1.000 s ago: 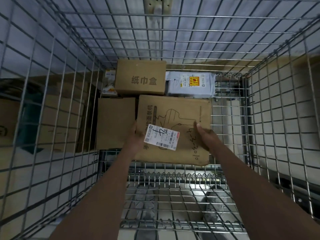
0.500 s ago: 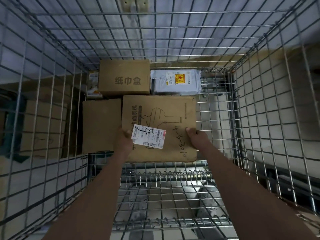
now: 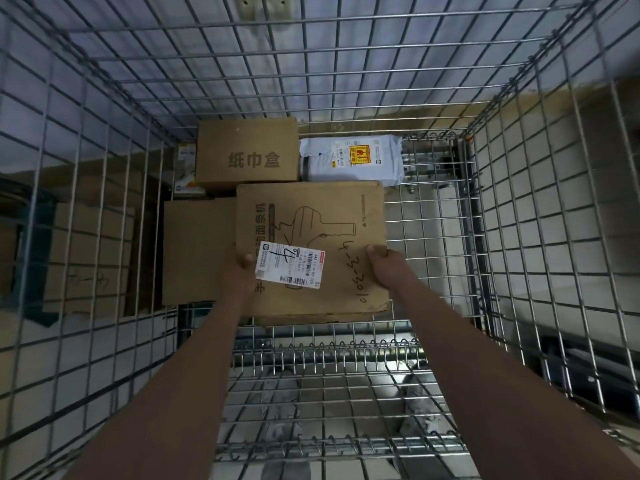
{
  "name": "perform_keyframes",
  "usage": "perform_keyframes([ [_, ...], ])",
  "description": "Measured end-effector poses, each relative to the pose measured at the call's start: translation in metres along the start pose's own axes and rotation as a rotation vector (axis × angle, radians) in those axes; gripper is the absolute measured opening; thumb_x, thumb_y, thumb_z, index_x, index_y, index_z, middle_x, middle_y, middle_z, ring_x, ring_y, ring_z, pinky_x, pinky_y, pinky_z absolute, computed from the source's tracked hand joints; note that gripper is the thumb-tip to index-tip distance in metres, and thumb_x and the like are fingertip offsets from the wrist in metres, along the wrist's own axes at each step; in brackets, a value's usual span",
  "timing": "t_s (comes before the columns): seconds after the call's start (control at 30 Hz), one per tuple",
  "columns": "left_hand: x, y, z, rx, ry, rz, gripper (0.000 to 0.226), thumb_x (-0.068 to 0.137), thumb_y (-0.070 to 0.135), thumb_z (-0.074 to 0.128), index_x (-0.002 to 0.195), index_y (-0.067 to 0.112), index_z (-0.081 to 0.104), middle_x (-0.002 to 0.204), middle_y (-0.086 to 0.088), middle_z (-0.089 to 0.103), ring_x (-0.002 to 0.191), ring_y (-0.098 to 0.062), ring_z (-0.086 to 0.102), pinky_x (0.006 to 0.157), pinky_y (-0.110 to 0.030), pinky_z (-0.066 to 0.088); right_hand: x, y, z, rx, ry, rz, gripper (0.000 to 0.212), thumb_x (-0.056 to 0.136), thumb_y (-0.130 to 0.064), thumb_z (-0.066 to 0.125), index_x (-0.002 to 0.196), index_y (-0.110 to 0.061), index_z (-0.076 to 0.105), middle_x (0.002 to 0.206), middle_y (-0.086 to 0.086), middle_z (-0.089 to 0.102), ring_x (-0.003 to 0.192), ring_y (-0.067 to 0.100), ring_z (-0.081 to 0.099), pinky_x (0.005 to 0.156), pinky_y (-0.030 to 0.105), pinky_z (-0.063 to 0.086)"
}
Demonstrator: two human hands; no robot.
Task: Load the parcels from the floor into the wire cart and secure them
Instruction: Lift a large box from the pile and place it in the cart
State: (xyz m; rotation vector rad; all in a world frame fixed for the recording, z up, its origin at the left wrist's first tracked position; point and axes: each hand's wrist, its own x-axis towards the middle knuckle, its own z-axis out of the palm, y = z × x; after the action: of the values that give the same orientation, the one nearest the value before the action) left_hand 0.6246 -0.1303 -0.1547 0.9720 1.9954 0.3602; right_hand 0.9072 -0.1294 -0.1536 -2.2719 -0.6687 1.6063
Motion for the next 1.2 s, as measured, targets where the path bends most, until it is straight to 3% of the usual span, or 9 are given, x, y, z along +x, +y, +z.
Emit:
perform_keyframes([
  [0.17, 0.011, 0.007, -0.009, 0.088, -0.024, 0.046, 0.034, 0.104, 0.027, 0.047, 0.133, 0.012, 0.053, 0.122, -0.010, 0.064, 0.104, -0.023, 0.059, 0.083, -0.033, 0.045, 0.003, 0.002, 0.004, -0.129, 0.027, -0.024, 0.062, 0.099, -0.050, 0.048, 0.134, 0.000, 0.055, 0.131, 0.022, 0.059, 0.122, 0.038, 0.055, 0.102, 0.040, 0.045],
  [0.27, 0.010, 0.018, -0.007, 0.116, -0.031, 0.020, 0.045, 0.106, 0.025, 0.043, 0.148, 0.011, 0.039, 0.136, -0.011, 0.057, 0.117, -0.030, 0.057, 0.084, -0.030, 0.041, 0.000, -0.001, 0.007, -0.182, 0.048, -0.010, 0.061, 0.100, -0.050, 0.047, 0.136, -0.001, 0.051, 0.133, 0.022, 0.058, 0.123, 0.038, 0.054, 0.104, 0.044, 0.044],
  [0.4, -0.010, 0.033, -0.015, 0.259, -0.097, -0.013, 0.050, 0.108, 0.020, 0.038, 0.154, 0.007, 0.024, 0.142, -0.015, 0.052, 0.120, -0.030, 0.056, 0.082, -0.026, 0.041, -0.027, -0.025, -0.001, -0.404, 0.129, -0.070, 0.056, 0.103, -0.035, 0.045, 0.146, -0.002, 0.032, 0.135, 0.021, 0.054, 0.124, 0.039, 0.052, 0.096, 0.042, 0.043],
  [0.5, -0.039, 0.047, -0.042, 0.442, -0.142, 0.028, 0.045, 0.105, 0.031, 0.035, 0.145, 0.012, 0.035, 0.135, -0.017, 0.055, 0.108, -0.030, 0.058, 0.095, -0.044, 0.051, -0.072, -0.048, -0.014, -0.529, 0.158, -0.151, 0.048, 0.102, -0.030, 0.042, 0.141, -0.004, 0.035, 0.131, 0.020, 0.055, 0.118, 0.038, 0.055, 0.092, 0.043, 0.047],
  [0.67, -0.125, 0.095, -0.122, 0.695, -0.165, 0.139, 0.048, 0.101, 0.037, 0.036, 0.143, 0.014, 0.041, 0.141, -0.013, 0.049, 0.124, -0.032, 0.048, 0.103, -0.054, 0.043, -0.198, -0.096, -0.040, -0.746, 0.143, -0.230, 0.048, 0.103, -0.032, 0.040, 0.144, -0.008, 0.033, 0.139, 0.016, 0.048, 0.124, 0.037, 0.051, 0.101, 0.050, 0.045],
  [0.87, -0.227, 0.164, -0.252, 0.647, -0.120, 0.143, 0.046, 0.105, 0.034, 0.034, 0.143, 0.011, 0.046, 0.138, -0.014, 0.055, 0.124, -0.033, 0.053, 0.111, -0.055, 0.036, -0.359, -0.149, -0.068, -0.900, 0.139, -0.323, 0.045, 0.102, -0.026, 0.042, 0.143, -0.008, 0.039, 0.146, 0.017, 0.042, 0.127, 0.037, 0.048, 0.103, 0.046, 0.044],
  [0.97, -0.277, 0.176, -0.320, 0.545, -0.011, 0.163, 0.050, 0.106, 0.038, 0.028, 0.150, 0.016, 0.035, 0.152, -0.014, 0.040, 0.135, -0.035, 0.042, 0.112, -0.056, 0.034, -0.422, -0.166, -0.072, -0.797, 0.149, -0.348, 0.056, 0.103, -0.030, 0.038, 0.151, -0.007, 0.024, 0.150, 0.018, 0.040, 0.131, 0.039, 0.046, 0.107, 0.048, 0.039],
  [1.13, -0.359, 0.176, -0.412, 0.528, 0.160, 0.144, 0.056, 0.106, 0.041, 0.021, 0.158, 0.020, 0.019, 0.166, -0.004, 0.015, 0.152, -0.031, 0.013, 0.120, -0.057, 0.014, -0.494, -0.206, -0.063, -0.873, 0.110, -0.541, 0.060, 0.102, -0.034, 0.035, 0.153, -0.008, 0.021, 0.152, 0.019, 0.036, 0.137, 0.038, 0.039, 0.112, 0.052, 0.032],
  [1.2, -0.389, 0.170, -0.439, 0.501, 0.241, 0.090, 0.058, 0.106, 0.044, 0.018, 0.159, 0.021, 0.016, 0.167, -0.001, 0.012, 0.153, -0.029, 0.011, 0.121, -0.056, 0.013, -0.519, -0.226, -0.052, -0.935, 0.064, -0.608, 0.059, 0.102, -0.036, 0.033, 0.154, -0.010, 0.022, 0.156, 0.018, 0.030, 0.141, 0.037, 0.033, 0.115, 0.053, 0.027],
])
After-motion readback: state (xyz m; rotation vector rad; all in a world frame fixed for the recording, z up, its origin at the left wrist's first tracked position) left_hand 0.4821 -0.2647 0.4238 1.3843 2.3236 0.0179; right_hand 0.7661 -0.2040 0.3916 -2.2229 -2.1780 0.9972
